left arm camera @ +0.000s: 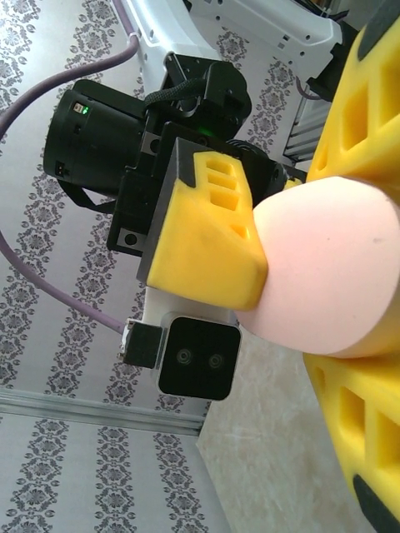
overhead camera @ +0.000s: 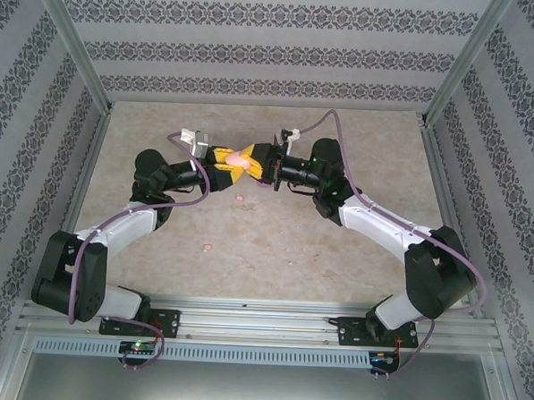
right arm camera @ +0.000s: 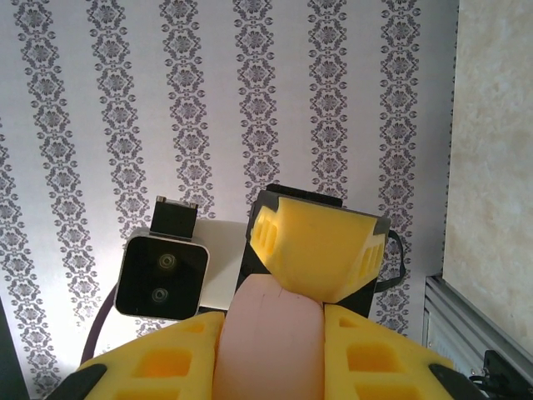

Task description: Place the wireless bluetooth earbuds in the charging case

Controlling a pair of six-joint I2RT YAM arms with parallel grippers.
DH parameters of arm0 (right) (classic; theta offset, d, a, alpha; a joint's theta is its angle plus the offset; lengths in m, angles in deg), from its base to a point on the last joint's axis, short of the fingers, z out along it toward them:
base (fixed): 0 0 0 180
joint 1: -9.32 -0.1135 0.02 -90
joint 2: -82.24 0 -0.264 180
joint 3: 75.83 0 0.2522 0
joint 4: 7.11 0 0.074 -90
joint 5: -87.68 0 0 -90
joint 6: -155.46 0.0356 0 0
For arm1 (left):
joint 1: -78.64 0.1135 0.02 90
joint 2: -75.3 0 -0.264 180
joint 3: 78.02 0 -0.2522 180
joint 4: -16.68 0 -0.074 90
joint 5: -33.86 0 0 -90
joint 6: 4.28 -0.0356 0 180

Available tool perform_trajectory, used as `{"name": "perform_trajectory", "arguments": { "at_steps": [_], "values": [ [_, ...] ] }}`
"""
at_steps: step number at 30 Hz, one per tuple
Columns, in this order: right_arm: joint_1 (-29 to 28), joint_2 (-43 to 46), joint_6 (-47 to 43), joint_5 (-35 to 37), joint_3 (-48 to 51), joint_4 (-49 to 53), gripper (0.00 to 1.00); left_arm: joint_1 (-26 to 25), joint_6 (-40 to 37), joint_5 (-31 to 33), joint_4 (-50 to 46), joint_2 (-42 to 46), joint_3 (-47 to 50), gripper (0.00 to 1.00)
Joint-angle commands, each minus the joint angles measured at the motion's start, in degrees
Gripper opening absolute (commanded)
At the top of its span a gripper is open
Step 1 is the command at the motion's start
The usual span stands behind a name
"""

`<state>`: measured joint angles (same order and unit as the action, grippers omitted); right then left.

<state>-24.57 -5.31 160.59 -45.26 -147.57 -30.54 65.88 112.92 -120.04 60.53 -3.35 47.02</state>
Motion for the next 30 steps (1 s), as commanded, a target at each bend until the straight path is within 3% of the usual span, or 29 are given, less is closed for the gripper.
{"name": "perform_trajectory", "arguments": {
  "at_steps": [1,4,7,10,19,21,27,30],
  "values": [
    [-0.7,-0.4,0.7,-0.8,-0.8,-3.3,0.11,-0.4,-1.9,-0.9,-0.3,1.2,0.0,0.42],
    [-0.7,-0.3,1.0,-0.6,-0.9,-3.5,0.11,-0.4,-2.4,-1.0,-0.8,1.5,0.2,0.43],
    [-0.8,-0.2,1.0,-0.4,-0.9,-3.6,0.11,-0.4,-2.3,-1.1,-0.4,1.5,0.5,0.53],
    [-0.8,-0.1,1.2,-0.3,-0.9,-3.6,0.11,-0.4,-2.5,-1.1,-0.5,1.7,0.7,0.54],
    [-1.2,0.3,1.0,-0.5,-0.4,-3.6,0.13,-0.4,-2.3,-1.2,-1.0,2.0,-0.3,0.31],
    [-1.2,0.4,1.0,-0.7,-0.4,-3.6,0.17,-0.4,-2.1,-1.2,-0.9,2.2,-0.5,0.28],
    [-0.6,2.9,-4.0,-0.7,0.4,-1.7,0.44,-0.3,-1.6,-2.8,-2.2,3.1,-1.8,0.19],
    [1.3,6.9,-9.6,-0.2,2.2,0.5,0.49,-0.2,-0.8,-4.8,-3.4,3.7,-2.5,0.16]
  ]
}}
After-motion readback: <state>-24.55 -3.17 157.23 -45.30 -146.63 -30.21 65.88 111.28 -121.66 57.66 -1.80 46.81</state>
